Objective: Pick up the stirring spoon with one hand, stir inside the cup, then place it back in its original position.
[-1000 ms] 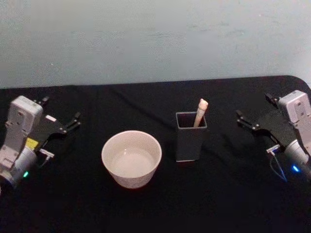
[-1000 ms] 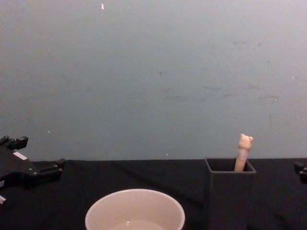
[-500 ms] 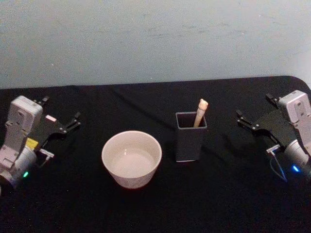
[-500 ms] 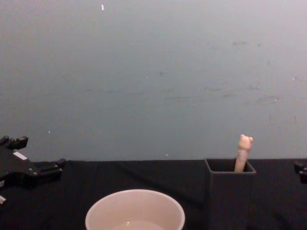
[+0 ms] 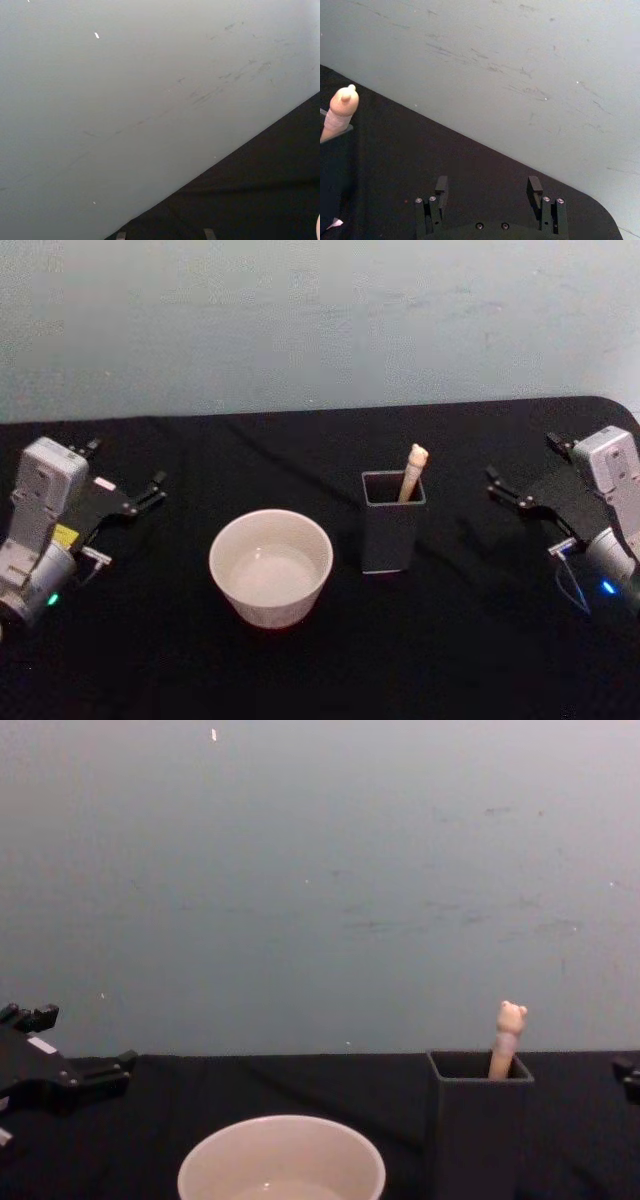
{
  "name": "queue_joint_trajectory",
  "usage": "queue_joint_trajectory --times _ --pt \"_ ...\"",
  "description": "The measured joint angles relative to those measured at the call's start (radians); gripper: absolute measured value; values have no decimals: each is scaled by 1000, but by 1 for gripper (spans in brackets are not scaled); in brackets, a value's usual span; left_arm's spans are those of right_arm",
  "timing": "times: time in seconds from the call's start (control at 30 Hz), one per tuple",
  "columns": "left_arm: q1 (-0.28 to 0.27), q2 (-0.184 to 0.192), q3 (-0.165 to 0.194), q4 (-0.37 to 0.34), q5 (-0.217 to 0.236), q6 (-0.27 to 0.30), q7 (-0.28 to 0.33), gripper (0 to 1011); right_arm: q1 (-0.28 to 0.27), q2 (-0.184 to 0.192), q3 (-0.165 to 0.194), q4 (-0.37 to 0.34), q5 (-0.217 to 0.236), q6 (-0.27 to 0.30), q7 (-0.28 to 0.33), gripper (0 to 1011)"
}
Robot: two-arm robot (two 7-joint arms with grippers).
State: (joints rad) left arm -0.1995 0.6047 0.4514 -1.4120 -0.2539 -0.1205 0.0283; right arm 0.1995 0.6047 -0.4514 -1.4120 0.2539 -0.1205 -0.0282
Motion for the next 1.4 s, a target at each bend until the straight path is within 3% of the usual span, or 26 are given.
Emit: queue_joint_trajectory --times 1.23,1.4 --pt "0 0 0 0 0 0 0 1001 0 0 0 0 0 0 0 1002" --pt "0 0 0 0 0 0 0 1001 -9 -5 17 -10 13 -4 27 1002"
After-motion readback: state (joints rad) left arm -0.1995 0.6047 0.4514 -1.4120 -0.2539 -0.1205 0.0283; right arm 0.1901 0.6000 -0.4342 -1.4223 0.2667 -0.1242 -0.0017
